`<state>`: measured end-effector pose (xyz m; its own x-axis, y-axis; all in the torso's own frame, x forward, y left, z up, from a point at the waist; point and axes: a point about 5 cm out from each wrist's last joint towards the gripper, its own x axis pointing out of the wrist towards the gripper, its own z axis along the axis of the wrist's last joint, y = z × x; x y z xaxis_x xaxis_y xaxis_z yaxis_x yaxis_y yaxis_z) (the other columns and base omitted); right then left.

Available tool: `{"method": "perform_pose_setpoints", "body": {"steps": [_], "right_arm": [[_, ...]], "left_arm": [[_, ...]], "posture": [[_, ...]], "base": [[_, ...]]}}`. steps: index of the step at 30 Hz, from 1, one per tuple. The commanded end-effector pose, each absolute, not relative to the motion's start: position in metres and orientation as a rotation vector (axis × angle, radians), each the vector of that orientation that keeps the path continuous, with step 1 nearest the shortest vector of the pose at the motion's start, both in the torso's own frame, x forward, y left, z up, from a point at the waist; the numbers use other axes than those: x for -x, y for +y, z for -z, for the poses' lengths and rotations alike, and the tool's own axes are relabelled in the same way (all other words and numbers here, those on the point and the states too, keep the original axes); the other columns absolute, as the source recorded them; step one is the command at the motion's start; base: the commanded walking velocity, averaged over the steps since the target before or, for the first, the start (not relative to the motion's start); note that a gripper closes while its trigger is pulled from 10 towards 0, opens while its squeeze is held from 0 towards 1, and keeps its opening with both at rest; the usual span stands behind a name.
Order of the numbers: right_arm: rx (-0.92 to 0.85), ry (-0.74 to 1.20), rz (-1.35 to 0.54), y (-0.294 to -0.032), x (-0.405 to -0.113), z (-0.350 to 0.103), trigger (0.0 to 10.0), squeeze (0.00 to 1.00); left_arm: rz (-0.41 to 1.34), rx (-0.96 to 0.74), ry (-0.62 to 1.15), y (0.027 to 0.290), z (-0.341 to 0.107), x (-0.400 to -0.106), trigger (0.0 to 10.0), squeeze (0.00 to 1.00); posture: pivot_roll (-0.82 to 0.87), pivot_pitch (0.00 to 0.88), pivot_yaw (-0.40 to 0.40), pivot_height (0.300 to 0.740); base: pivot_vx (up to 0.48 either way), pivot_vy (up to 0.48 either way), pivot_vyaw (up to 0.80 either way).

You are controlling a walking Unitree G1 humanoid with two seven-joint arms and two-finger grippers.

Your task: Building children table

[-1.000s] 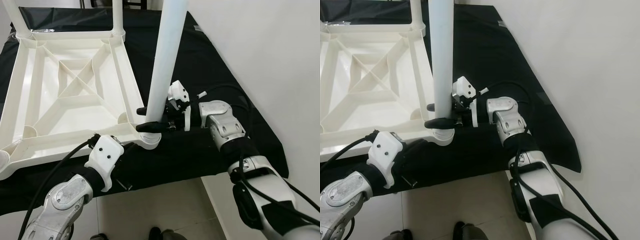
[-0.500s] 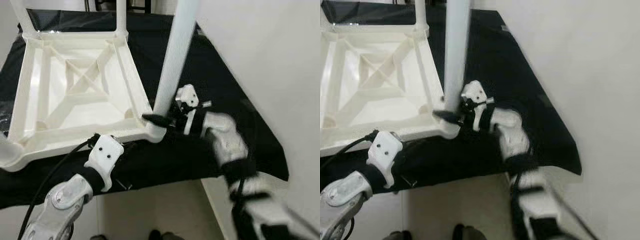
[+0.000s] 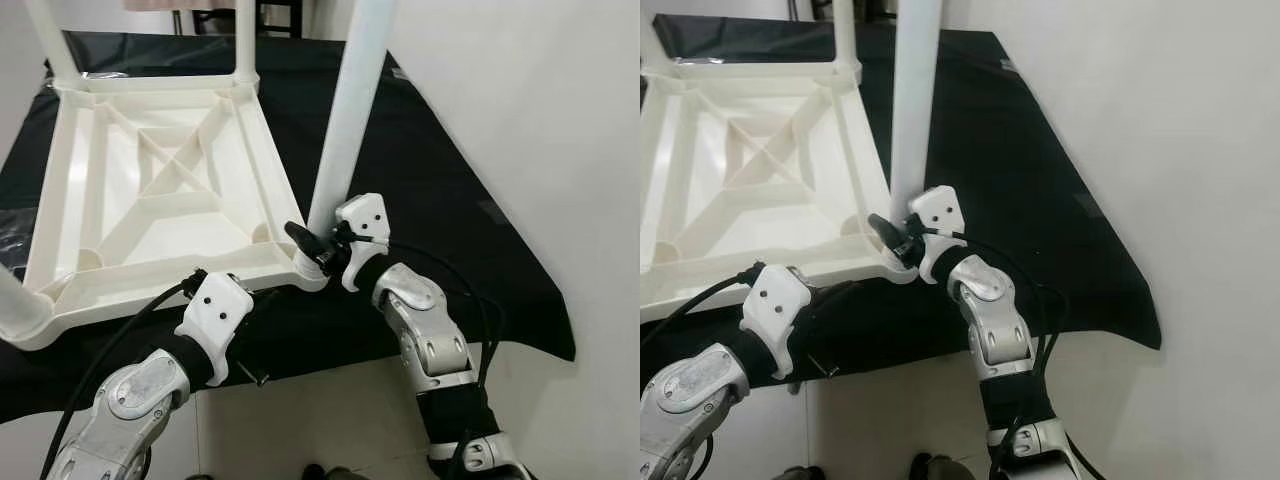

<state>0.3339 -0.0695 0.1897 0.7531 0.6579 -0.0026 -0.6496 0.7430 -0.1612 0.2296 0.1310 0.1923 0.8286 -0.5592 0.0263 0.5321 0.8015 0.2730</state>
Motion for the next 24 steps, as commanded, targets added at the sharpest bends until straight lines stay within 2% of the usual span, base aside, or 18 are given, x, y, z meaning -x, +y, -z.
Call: {"method": "perform_pose_setpoints", "body": {"steps": [1, 5, 6, 7, 8, 9, 15, 24], "right_arm": [[0.115, 0.082, -0.771, -0.068, -0.329, -0.167, 10.0, 1.00], [0.101, -0.081, -1.010, -0.059, -0.331, -0.202, 10.0, 1.00], [0.099, -0.106, -1.082, -0.058, -0.331, -0.206, 10.0, 0.83], [0.099, -0.106, -1.082, -0.058, -0.331, -0.206, 10.0, 0.83], [0.107, -0.116, -1.142, -0.057, -0.331, -0.207, 10.0, 0.59], [0.128, -0.114, -1.187, -0.058, -0.332, -0.207, 10.0, 0.00], [0.250, -0.102, -1.423, -0.063, -0.342, -0.216, 10.0, 0.00], [0.236, -0.021, -1.541, -0.070, -0.358, -0.229, 10.0, 0.00]], "left_arm": [[0.595, -0.246, -0.099, 0.130, -0.190, -0.229, 10.0, 0.00], [0.614, -0.235, -0.099, 0.124, -0.188, -0.229, 10.0, 0.00], [0.614, -0.235, -0.100, 0.123, -0.188, -0.229, 10.0, 0.00], [0.614, -0.235, -0.100, 0.123, -0.188, -0.229, 10.0, 0.00], [0.614, -0.234, -0.101, 0.123, -0.188, -0.229, 10.0, 0.00], [0.613, -0.234, -0.102, 0.123, -0.188, -0.229, 10.0, 0.00], [0.598, -0.243, -0.104, 0.125, -0.188, -0.229, 10.0, 0.00], [0.590, -0.255, -0.103, 0.126, -0.188, -0.228, 10.0, 0.00]], "posture": [[0.07, 0.222, -0.167, 0.740], [0.07, 0.211, -0.172, 0.740], [0.07, 0.211, -0.172, 0.740], [0.07, 0.211, -0.172, 0.740], [0.08, 0.210, -0.175, 0.740], [0.08, 0.209, -0.178, 0.740], [0.11, 0.198, -0.182, 0.740], [0.13, 0.206, -0.188, 0.740]], "base": [[0.000, 0.000, 0.00], [0.000, 0.000, 0.00], [0.000, 0.000, 0.00], [0.000, 0.000, 0.00], [0.000, 0.000, 0.00], [0.000, 0.000, 0.00], [0.000, 0.000, 0.00], [0.000, 0.000, 0.00]]}}
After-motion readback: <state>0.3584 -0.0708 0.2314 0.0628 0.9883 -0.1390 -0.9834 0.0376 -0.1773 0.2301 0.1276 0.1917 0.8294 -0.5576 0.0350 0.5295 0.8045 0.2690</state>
